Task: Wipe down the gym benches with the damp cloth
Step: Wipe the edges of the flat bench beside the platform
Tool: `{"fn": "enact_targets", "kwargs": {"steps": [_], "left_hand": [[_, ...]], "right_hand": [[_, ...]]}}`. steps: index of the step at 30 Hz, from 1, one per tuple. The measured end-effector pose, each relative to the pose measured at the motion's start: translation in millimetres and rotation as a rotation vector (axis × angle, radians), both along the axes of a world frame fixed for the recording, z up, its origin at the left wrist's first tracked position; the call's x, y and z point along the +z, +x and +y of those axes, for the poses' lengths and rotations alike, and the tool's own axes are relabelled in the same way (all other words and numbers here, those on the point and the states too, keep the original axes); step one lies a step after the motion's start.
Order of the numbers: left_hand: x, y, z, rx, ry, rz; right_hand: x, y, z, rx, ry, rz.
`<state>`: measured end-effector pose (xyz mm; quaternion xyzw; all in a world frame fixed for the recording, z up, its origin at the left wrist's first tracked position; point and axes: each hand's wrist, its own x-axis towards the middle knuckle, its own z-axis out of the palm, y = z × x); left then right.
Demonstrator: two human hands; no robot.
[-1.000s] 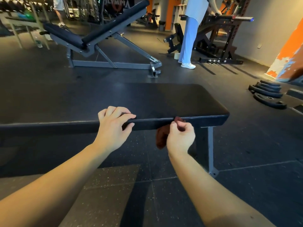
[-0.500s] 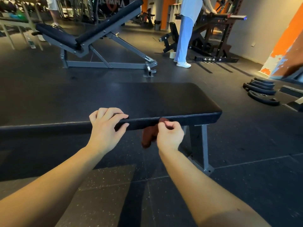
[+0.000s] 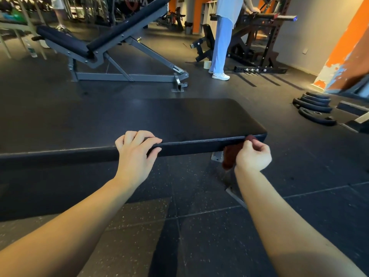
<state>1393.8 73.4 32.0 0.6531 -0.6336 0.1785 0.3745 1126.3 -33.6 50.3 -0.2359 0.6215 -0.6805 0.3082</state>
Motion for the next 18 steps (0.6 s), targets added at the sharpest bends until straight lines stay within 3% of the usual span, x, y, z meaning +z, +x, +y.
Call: {"fn": "enact_targets", "kwargs": {"steps": [6,13,18], "left_hand": [[0,-6,-1,0.020,-0.024,0.041],[-8,-5,-3,-0.002,-0.081,0.018],[-7,-6,-5,-0.003,-0.092,0.011]], "right_hand": [[-5,-6,-6,-0.010,0.011,-0.055],[-29,37,21,0.284,0.010,-0.006],[-14,-5,-4,0.108,-0.023,0.021]]}}
